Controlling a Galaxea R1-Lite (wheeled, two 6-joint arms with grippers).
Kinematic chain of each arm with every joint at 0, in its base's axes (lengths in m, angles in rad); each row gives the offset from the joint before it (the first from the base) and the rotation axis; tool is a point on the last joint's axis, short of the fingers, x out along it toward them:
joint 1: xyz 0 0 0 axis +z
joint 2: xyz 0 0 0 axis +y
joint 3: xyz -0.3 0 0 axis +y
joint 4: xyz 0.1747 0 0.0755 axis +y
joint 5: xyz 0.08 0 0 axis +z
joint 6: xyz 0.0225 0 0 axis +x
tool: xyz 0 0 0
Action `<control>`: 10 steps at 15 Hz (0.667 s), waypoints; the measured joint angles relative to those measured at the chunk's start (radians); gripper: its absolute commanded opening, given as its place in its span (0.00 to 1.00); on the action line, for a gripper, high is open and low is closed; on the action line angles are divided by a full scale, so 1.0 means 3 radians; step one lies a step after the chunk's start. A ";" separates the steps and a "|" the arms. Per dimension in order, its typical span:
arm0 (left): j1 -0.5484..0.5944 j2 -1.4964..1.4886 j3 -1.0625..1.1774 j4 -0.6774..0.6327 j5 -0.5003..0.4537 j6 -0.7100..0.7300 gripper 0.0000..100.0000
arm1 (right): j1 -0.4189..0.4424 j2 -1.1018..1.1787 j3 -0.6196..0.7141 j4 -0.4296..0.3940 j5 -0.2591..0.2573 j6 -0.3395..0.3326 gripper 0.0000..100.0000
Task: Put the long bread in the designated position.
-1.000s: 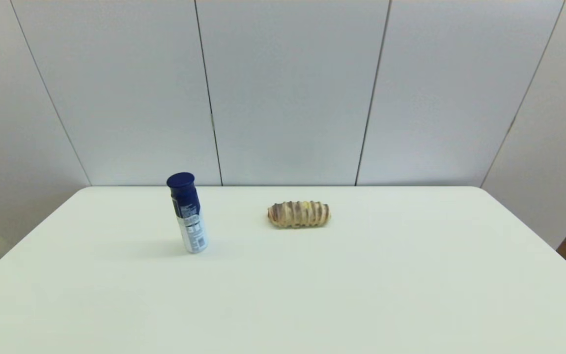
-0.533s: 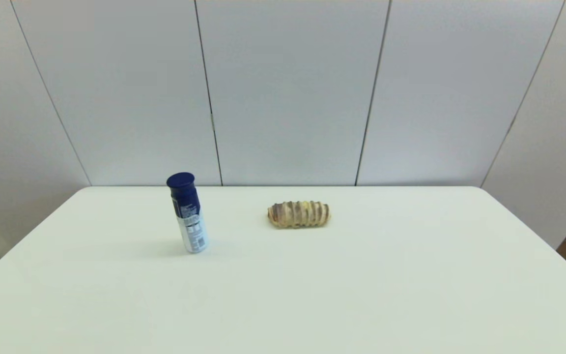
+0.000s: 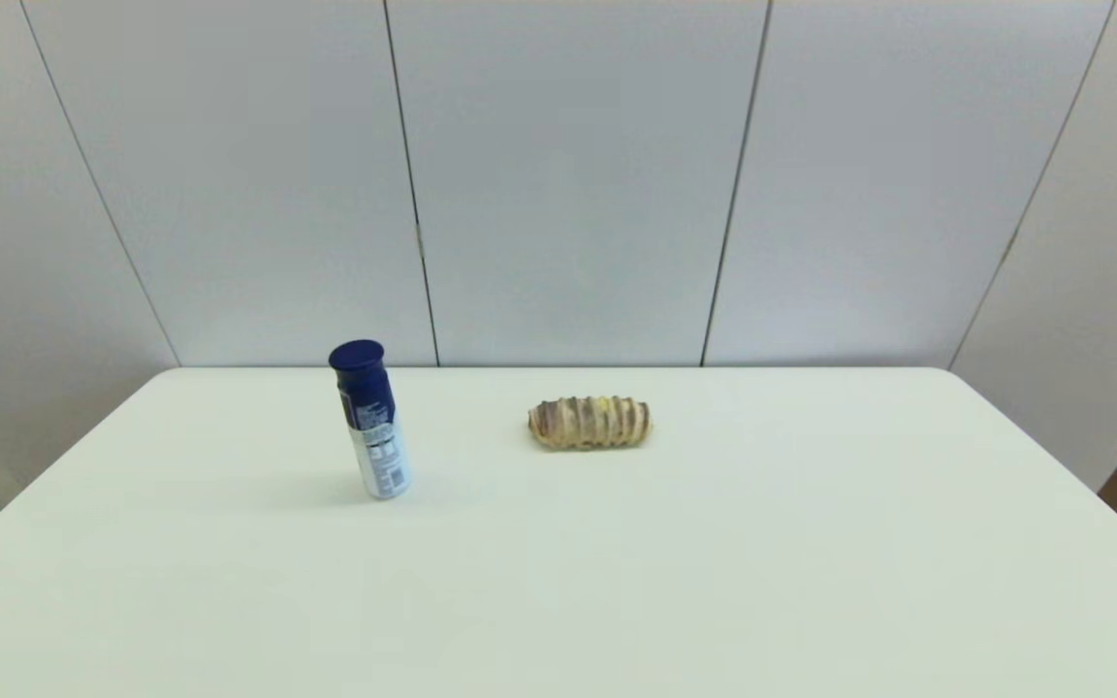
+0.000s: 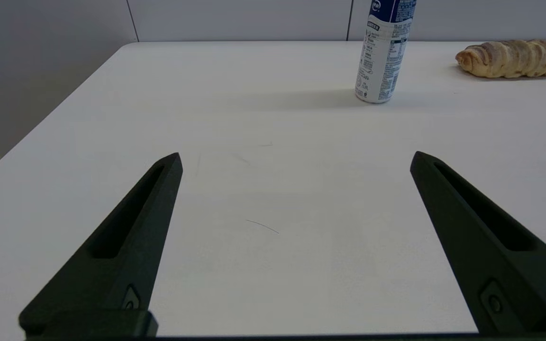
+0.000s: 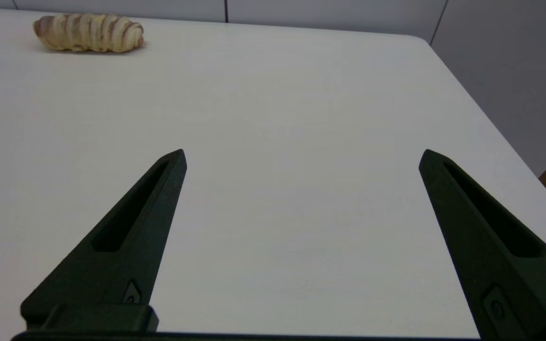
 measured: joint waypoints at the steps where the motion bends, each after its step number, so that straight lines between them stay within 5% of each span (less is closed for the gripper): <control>1: 0.0000 0.0000 0.0000 0.0000 0.0022 -0.0033 1.00 | 0.0000 0.0000 0.0000 0.0000 0.0000 0.0001 1.00; 10: -0.0036 0.0852 -0.1071 0.0494 0.0102 -0.0106 1.00 | 0.0000 0.0000 0.0000 -0.0001 0.0001 0.0000 1.00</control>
